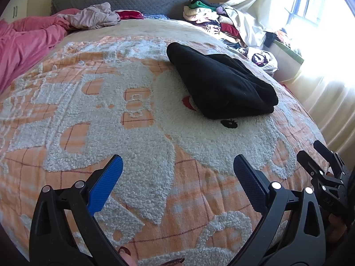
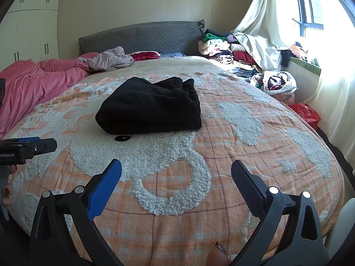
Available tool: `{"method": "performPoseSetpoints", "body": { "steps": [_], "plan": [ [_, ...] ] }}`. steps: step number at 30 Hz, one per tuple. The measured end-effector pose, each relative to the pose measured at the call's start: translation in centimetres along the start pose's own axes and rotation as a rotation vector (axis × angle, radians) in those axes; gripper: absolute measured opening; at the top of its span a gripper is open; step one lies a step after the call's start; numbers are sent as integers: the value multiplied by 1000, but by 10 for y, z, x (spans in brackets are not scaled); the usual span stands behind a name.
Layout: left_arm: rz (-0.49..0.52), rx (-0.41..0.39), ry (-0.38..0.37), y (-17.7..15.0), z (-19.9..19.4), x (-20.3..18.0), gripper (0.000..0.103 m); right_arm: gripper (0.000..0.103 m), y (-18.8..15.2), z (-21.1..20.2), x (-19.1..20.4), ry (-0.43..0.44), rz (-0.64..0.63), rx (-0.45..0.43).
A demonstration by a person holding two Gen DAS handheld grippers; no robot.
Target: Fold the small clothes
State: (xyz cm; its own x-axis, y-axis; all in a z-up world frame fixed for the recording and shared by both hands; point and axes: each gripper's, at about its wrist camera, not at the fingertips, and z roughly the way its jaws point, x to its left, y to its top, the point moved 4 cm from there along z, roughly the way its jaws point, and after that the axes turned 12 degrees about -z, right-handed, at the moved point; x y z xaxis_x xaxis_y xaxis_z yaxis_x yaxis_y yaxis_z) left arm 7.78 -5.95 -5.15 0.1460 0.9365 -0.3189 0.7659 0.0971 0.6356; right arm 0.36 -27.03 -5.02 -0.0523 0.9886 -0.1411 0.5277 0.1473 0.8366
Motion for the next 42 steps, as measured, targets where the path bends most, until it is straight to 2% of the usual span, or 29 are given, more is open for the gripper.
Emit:
{"method": "performPoseSetpoints", "body": {
  "steps": [42],
  "plan": [
    [6,16,29,0,3,3,93,98,-1,2,-1,-6,-4,7]
  ]
}}
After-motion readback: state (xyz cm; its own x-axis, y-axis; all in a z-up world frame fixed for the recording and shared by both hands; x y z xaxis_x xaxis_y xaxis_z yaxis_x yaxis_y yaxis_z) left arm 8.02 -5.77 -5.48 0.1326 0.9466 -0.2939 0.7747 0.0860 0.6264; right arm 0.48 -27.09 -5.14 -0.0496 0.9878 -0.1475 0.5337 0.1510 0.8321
